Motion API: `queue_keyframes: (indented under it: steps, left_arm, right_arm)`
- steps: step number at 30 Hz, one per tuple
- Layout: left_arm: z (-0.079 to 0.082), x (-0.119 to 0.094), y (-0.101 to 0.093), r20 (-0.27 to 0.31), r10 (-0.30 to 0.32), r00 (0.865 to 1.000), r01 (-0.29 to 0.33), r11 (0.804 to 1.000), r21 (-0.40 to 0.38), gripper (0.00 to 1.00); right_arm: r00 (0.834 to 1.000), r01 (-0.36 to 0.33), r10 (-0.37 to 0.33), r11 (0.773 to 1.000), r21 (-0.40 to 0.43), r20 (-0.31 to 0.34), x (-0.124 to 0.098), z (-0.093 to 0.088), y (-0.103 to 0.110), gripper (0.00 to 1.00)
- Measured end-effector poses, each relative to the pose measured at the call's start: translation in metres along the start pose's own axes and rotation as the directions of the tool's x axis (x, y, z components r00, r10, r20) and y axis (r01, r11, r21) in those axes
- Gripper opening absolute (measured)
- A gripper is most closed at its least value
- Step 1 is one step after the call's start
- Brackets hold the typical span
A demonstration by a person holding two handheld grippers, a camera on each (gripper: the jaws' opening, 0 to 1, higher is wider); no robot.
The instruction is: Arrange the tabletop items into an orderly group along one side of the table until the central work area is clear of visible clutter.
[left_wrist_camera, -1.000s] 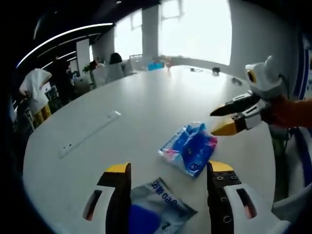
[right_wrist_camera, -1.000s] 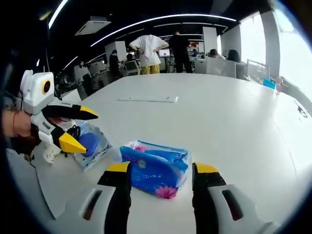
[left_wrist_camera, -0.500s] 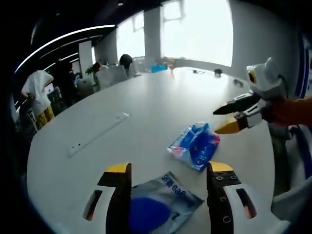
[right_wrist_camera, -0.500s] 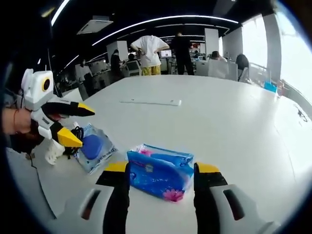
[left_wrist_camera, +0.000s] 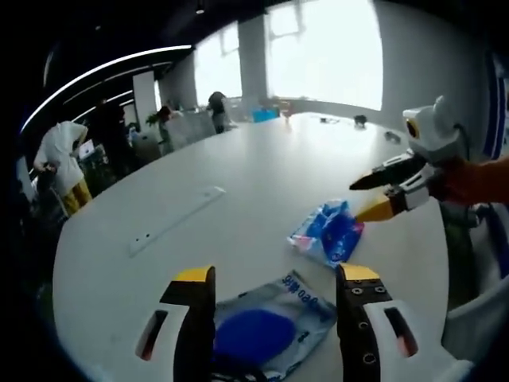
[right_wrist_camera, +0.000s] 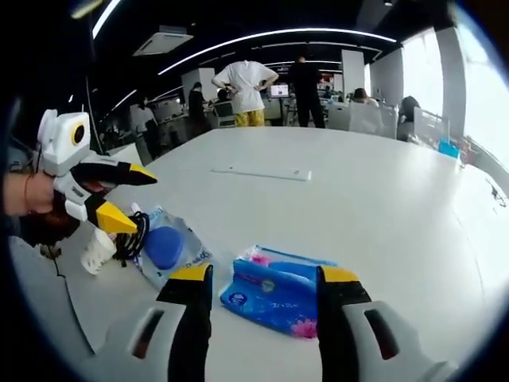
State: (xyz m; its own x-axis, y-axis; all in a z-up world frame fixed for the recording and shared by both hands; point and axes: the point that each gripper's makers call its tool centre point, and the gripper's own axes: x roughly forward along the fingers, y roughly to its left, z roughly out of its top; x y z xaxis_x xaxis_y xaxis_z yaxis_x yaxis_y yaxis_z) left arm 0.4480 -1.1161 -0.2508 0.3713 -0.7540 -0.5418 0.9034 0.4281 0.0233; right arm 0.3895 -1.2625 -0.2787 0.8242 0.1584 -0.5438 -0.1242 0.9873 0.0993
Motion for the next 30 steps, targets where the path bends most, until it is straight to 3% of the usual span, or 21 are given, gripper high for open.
queue_keyframes:
  steps: [30]
  left_arm:
    - [-0.022, -0.037, 0.038, -0.009, 0.062, 0.998, -0.062, 0.998, -0.016, 0.56]
  right_arm:
    - [0.997, -0.078, 0.078, 0.996, -0.050, 0.003, 0.021, 0.018, 0.058, 0.50]
